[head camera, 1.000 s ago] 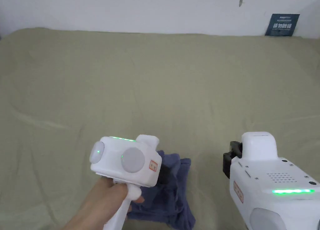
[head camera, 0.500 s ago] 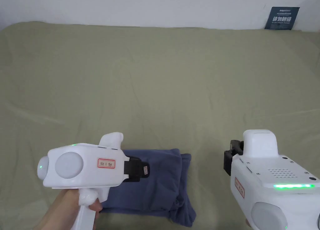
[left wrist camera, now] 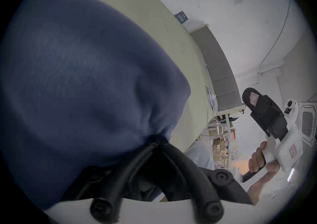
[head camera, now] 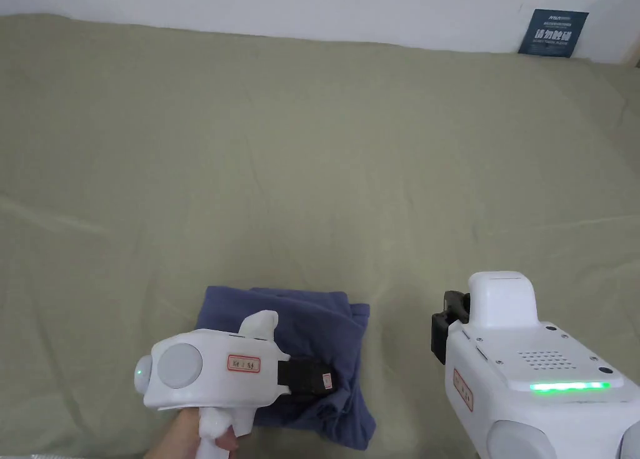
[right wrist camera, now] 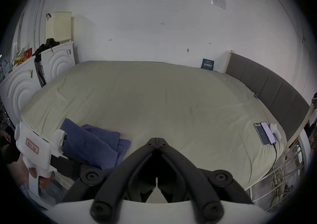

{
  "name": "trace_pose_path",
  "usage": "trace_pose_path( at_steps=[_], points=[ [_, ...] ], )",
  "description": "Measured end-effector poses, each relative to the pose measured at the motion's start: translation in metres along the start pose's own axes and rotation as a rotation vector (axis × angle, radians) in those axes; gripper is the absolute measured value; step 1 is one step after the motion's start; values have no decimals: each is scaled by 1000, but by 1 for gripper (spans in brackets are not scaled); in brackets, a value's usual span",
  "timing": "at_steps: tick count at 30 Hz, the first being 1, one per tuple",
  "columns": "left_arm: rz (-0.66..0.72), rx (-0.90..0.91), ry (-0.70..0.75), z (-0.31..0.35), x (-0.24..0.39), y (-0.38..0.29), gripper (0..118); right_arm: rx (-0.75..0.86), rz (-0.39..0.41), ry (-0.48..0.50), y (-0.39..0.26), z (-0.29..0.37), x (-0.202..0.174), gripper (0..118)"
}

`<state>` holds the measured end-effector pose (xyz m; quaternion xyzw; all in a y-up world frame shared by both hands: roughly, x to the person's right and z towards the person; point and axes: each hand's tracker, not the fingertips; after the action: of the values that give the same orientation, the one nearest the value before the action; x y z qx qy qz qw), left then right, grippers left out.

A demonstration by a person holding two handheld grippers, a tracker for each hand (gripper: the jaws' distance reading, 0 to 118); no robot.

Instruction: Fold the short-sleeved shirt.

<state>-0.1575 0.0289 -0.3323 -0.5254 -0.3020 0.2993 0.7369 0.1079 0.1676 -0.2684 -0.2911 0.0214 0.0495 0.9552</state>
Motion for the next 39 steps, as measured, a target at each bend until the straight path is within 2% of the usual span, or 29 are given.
trace_pose_path(
  at_steps=[2, 8, 10, 11, 13, 15, 18, 24, 26, 29, 31, 33, 35, 36, 38, 39],
  points=[
    [9, 5, -2, 3, 2, 0, 0, -7, 1, 1, -3, -2, -1, 0],
    [-99, 11, 45, 35, 27, 6, 0, 7, -10, 45, -5, 2, -7, 0],
    [-113, 47, 40, 61, 31, 7, 0, 21, -25, 150, -3, 3, -11, 0],
    [-117, 63, 42, 72, 32, 7, 0, 14, -52, 208, -3, 2, -12, 0],
    [-124, 98, 49, 99, 32, 9, 0, -26, -143, 406, -3, -4, -12, 0],
    [-124, 134, 85, 120, 28, 8, 0, -75, -219, 560, -6, -16, -15, 0],
    [-115, 157, 125, 144, 16, 9, 0, -166, -278, 743, -14, -43, -27, 0],
    [-71, 179, 183, 161, -12, 12, 0, -404, -457, 926, -45, -116, -43, 0],
    [-60, 180, 196, 166, -21, 16, 0, -479, -520, 930, -57, -138, -39, 0],
    [-47, 143, 183, 170, -33, 27, 1, -568, -652, 1002, -77, -168, -28, 0],
    [-55, 140, 185, 172, -38, 34, 1, -594, -764, 1085, -83, -180, -19, 0],
    [-40, 122, 168, 171, -47, 43, 1, -606, -736, 1108, -84, -185, -16, 0],
    [1, 80, 114, 165, -59, 51, 8, -616, -741, 1132, -84, -187, -15, 0],
    [6, 74, 104, 163, -64, 55, 17, -620, -743, 1137, -84, -187, -14, 0],
    [1, -10, 39, 152, -72, 61, 87, -623, -749, 1148, -85, -189, -13, 0],
    [-7, -42, 29, 143, -75, 63, 116, -620, -751, 1154, -86, -188, -13, 0]
  ],
)
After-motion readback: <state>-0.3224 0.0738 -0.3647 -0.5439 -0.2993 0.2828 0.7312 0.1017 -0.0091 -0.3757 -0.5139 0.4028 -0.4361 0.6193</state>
